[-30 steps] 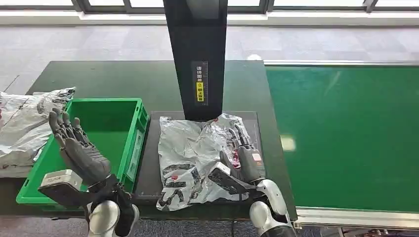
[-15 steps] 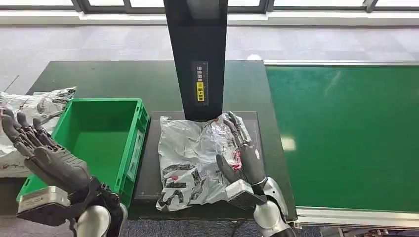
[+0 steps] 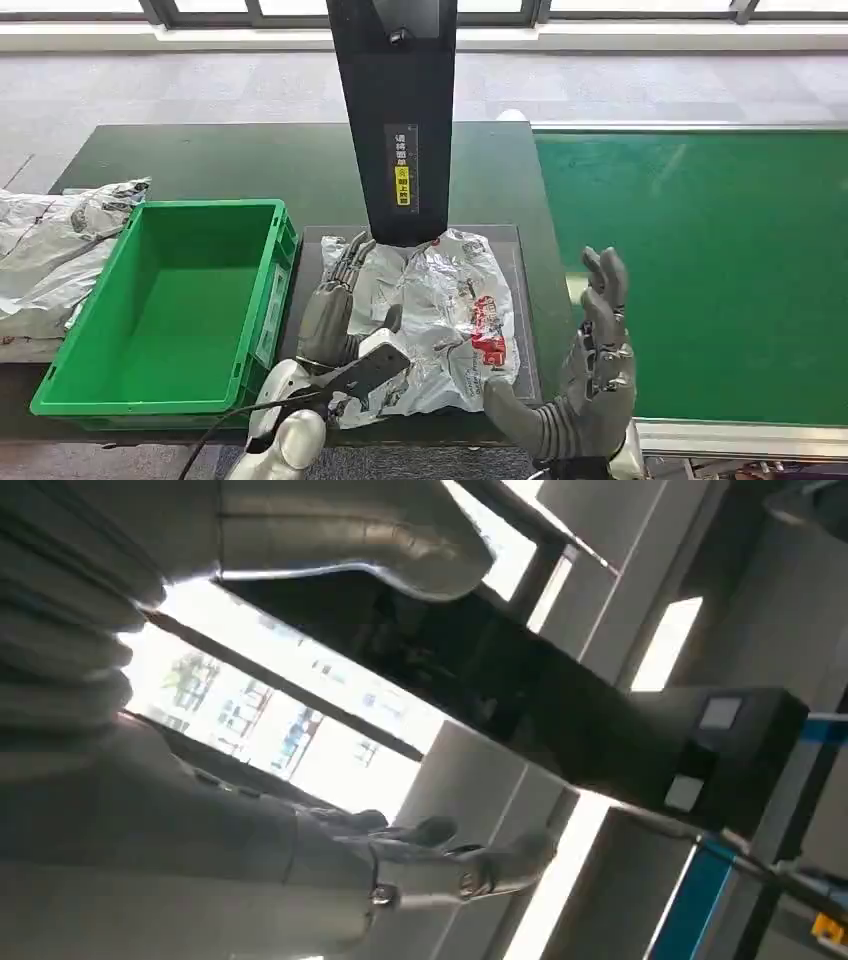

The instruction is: Moved the parcel from conveyor to table for the left to box.

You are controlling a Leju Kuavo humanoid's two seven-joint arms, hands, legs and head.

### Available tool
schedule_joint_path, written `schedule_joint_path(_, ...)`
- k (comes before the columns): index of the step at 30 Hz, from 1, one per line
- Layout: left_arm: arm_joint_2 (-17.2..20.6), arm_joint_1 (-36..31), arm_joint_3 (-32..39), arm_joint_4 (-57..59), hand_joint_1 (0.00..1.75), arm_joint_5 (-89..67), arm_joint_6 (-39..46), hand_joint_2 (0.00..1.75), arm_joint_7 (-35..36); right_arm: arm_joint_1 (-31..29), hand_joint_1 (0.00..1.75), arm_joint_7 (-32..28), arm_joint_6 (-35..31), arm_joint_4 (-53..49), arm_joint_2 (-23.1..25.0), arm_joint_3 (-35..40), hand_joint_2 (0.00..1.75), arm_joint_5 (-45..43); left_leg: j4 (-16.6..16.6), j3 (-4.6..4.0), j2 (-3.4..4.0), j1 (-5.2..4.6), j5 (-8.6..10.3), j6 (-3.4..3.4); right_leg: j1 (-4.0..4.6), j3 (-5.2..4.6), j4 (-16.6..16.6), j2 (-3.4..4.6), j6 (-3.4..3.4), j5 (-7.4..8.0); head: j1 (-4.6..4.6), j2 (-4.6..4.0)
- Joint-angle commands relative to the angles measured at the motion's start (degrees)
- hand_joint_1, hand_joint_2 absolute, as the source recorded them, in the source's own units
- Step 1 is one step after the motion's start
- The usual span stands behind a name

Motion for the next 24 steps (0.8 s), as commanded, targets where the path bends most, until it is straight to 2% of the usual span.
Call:
schedule_joint_path(1,1.9,-4.1,-4.4,16.1,0.0,-12.7,-1.4,1.75,8.3,-3.5,0.0,-0.5,-6.1,-6.7,-12.8,14.2,1.75,-2.6,0.0,0.03,-0.05,-0.03,0.02,0.05,-0.03,0.05,0.0,-0.11,0.01,-0.01,0.0,-0.02)
schedule_joint_path(4,1.9,-3.9,-4.8,19.8,0.0,-18.1,-0.8,1.75,12.1,-4.4,0.0,-0.5,-7.2,-6.4,-14.3,15.3,1.75,-4.1,-0.1,0.12,-0.03,-0.06,0.03,0.05,-0.05,0.15,-0.1,-0.09,0.02,0.0,0.0,-0.02)
schedule_joint_path(11,2.0,-4.6,-4.7,23.8,0.0,-23.7,-3.3,1.75,16.0,-4.2,0.0,-0.5,-6.9,-6.2,-14.3,14.6,1.75,-5.5,-0.1,0.07,-0.07,0.01,0.02,0.03,0.02,0.13,-0.1,-0.15,-0.01,-0.01,0.0,-0.02)
schedule_joint_path(16,2.1,-4.0,-5.1,27.7,0.0,-26.1,-7.0,1.75,15.7,-5.0,0.0,-0.5,-6.1,-6.0,-14.1,13.9,1.75,-6.7,-0.1,0.11,0.01,0.0,-0.01,0.03,0.02,0.14,-0.1,-0.06,-0.01,0.0,0.0,-0.02)
schedule_joint_path(23,2.2,-3.8,-5.0,27.9,0.0,-26.2,-7.5,1.75,15.2,-5.4,0.0,-0.5,-5.9,-5.7,-13.8,13.5,1.75,-7.0,-0.1,0.19,0.0,0.0,0.04,0.07,-0.01,0.32,-0.1,-0.11,0.02,0.05,0.0,-0.02)
schedule_joint_path(24,2.4,-3.8,-5.3,27.8,0.84,-26.2,-7.7,1.75,14.1,-5.4,0.0,-0.5,-5.7,-5.7,-13.6,13.2,1.75,-7.1,-0.1,0.22,-0.04,-0.02,-0.03,0.13,-0.03,0.42,0.0,-0.16,0.09,-0.03,0.0,0.0)
